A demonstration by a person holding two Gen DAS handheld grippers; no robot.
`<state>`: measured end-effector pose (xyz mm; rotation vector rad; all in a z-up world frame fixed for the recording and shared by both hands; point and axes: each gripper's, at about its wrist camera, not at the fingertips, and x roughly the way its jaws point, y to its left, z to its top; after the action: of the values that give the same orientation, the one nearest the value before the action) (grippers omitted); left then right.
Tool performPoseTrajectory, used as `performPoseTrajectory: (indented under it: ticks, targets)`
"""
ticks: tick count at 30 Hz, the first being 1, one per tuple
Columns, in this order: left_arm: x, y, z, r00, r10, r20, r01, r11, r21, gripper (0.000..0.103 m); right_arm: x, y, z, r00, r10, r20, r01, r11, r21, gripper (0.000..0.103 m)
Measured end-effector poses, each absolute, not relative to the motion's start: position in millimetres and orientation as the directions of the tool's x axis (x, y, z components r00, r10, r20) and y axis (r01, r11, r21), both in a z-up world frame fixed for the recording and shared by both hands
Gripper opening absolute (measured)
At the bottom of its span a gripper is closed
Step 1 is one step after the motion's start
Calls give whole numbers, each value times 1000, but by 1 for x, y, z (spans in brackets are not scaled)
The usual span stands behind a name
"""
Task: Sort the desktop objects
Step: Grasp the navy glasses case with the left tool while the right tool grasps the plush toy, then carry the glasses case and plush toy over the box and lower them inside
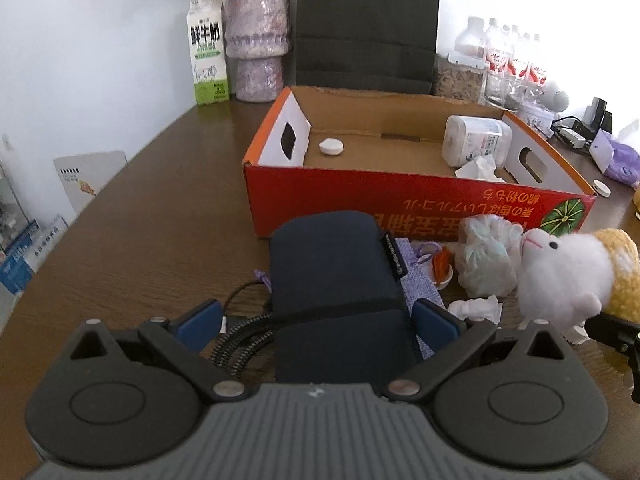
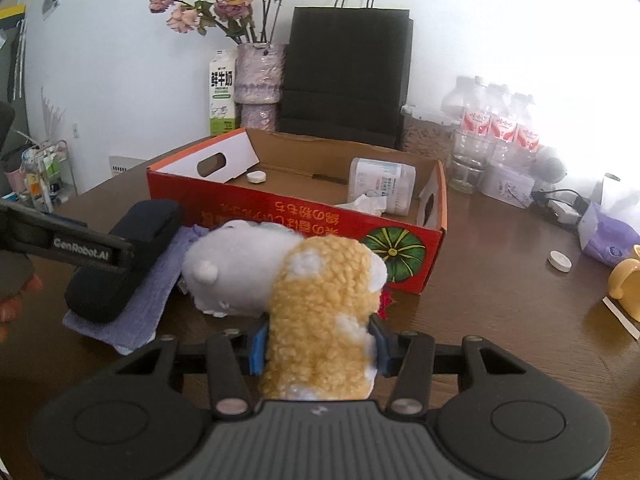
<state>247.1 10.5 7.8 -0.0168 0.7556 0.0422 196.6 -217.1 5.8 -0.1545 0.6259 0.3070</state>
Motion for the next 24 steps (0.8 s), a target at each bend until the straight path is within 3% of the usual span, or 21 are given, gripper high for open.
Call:
performPoseTrajectory:
  ticks: [2, 5, 6, 24]
  targets:
    - [248, 12, 5, 723, 18, -691, -42, 999, -18, 97, 198, -217, 5, 768, 235, -596, -323, 945, -45, 48]
    - [248, 11, 5, 724, -19, -689, -19, 999, -48, 76, 201, -218, 4, 767, 236, -597, -318, 948, -34, 48]
    - [247, 10, 6, 724, -24, -689, -16, 999, -51, 74, 201, -217, 4, 767, 236, -597, -317, 948, -33, 48]
    - [234, 16, 16, 758, -41, -651, -19, 996, -85, 64, 196, -218, 11, 777, 245, -581, -310, 951, -14, 48]
